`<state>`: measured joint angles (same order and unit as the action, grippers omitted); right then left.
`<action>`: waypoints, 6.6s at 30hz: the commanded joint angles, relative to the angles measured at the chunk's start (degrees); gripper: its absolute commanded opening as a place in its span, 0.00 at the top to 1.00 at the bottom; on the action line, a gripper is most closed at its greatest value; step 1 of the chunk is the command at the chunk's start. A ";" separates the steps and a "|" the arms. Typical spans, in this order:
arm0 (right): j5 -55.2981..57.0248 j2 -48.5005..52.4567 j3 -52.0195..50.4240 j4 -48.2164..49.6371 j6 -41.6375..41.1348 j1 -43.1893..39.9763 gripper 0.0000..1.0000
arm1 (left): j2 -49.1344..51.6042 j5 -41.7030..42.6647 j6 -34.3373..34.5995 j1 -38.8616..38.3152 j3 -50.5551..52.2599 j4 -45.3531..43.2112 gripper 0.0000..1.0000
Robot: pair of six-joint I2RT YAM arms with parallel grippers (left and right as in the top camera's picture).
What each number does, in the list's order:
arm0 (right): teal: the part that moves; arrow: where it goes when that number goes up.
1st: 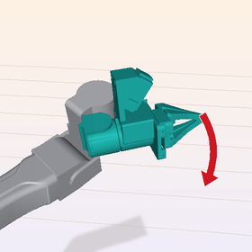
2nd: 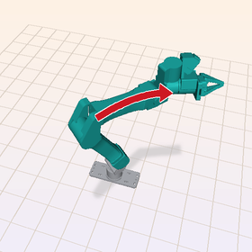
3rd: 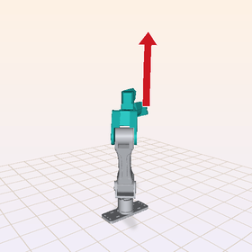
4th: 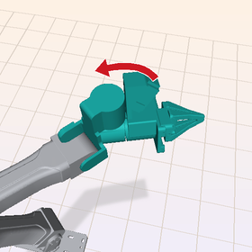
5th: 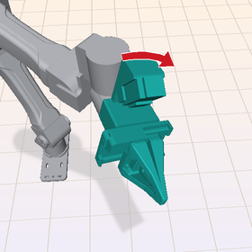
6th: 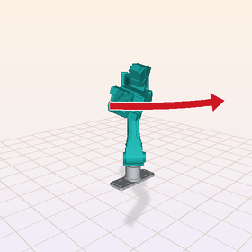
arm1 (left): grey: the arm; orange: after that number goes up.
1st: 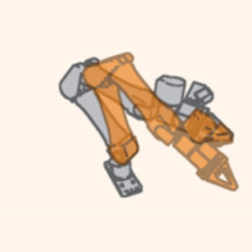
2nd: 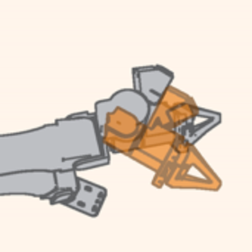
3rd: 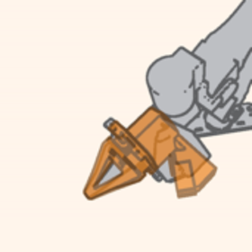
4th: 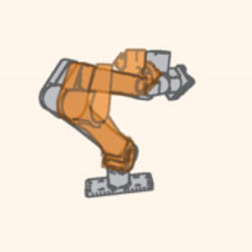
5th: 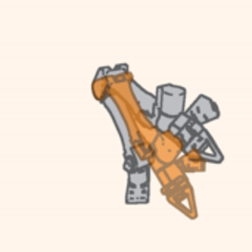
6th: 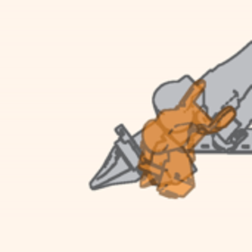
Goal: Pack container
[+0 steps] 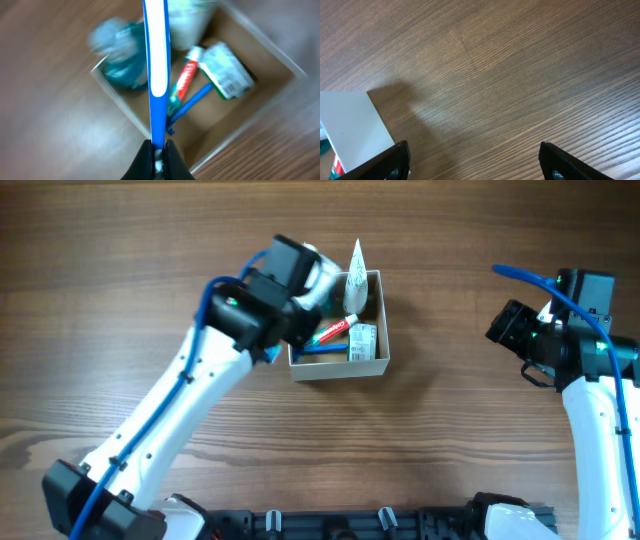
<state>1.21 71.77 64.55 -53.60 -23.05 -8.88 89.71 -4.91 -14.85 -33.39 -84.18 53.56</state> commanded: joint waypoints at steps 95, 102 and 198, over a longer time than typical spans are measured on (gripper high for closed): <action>-0.59 -21.70 -4.04 16.24 16.94 5.55 0.02 | -19.91 4.44 25.49 26.75 7.15 -3.39 0.00; -0.68 -33.68 -11.89 12.72 15.23 5.55 0.04 | -41.35 2.19 25.68 26.75 22.34 -5.84 0.00; -10.23 -71.60 -64.26 54.25 24.17 8.98 0.00 | -64.37 1.86 32.04 26.75 33.90 5.27 0.00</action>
<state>-10.20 0.89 0.38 0.43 0.99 -0.23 25.58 -2.28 16.69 -6.79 -50.57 58.96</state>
